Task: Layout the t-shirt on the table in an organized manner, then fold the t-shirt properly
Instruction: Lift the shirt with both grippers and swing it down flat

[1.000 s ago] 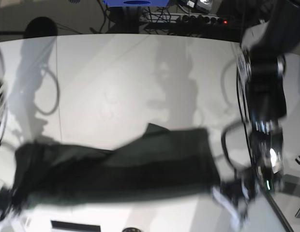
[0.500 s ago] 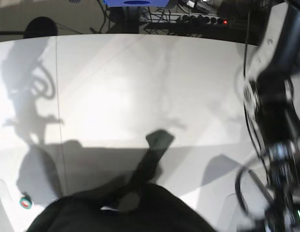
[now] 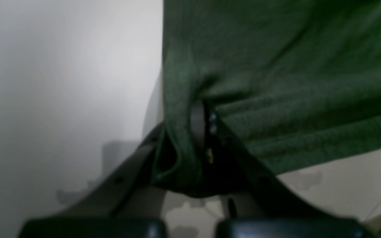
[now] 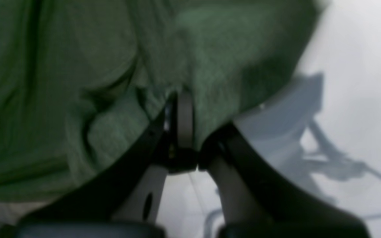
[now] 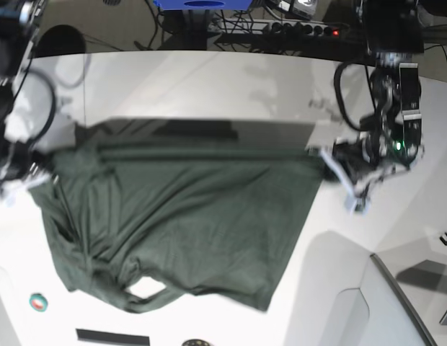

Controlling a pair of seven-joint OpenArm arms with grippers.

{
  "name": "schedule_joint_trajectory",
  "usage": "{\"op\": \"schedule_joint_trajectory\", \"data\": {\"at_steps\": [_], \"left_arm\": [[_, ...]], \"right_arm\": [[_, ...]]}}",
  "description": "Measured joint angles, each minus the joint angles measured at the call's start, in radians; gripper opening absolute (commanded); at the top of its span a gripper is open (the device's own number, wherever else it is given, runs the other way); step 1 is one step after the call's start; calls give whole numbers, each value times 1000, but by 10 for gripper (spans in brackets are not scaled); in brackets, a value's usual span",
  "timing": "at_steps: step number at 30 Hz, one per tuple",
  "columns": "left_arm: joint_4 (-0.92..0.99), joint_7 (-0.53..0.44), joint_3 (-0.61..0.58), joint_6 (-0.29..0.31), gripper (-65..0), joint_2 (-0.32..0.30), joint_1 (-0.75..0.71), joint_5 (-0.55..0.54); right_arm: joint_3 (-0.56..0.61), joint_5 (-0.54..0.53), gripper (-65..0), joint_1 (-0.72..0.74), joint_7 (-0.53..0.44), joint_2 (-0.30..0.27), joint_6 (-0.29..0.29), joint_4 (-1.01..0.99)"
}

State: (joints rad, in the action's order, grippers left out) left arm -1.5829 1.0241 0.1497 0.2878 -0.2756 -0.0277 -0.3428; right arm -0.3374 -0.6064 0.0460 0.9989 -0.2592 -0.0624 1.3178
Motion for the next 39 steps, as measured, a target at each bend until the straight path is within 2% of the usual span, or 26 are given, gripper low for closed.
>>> {"op": "schedule_joint_trajectory", "data": {"at_steps": [2,5,12,17,20,22,24,27,30,33,35,39], "left_arm": [[-1,-8,0,1,-650,-10,-27,-2],[-1,-14,0,1,-650,-12,-61,-2],[-2,-12,-2,0,-650,-30,-109,-1],[2,-4,-13,0,-650,-27,-71,-5],[46,-7,-15,2,-650,-27,29,-9],[129,-6,-66,0,-650,-32,136,0],[252,-5,-142,2,-650,-28,280,-13],[470,-12,-234,5,-650,-6,534,-23],[628,-22,-246,5,-650,25,770,-29],[699,-70,-245,-2,-650,40,967,-23],[681,-59,-245,-1,-650,53,1055,-20],[562,-17,-243,3,-650,47,1086,-28]], "right_arm": [[3,-11,-645,-40,-10,11,0,3],[-2,-16,-645,-84,-31,-1,0,6],[-6,-15,-644,-172,-25,2,-1,7],[1,-10,-644,-134,-57,0,1,0],[3,-16,-644,-16,-61,-9,-1,-53],[18,-26,-644,107,-61,-37,-8,-160],[87,-10,-644,272,-84,-89,-4,-306],[233,-26,-644,537,-214,-151,-10,-508],[319,-33,-644,756,-256,-191,-17,-595],[351,-27,-644,918,-254,-212,-14,-580],[352,-29,-644,967,-230,-235,-14,-514],[346,-31,-644,983,-121,-275,-13,-359]]}}
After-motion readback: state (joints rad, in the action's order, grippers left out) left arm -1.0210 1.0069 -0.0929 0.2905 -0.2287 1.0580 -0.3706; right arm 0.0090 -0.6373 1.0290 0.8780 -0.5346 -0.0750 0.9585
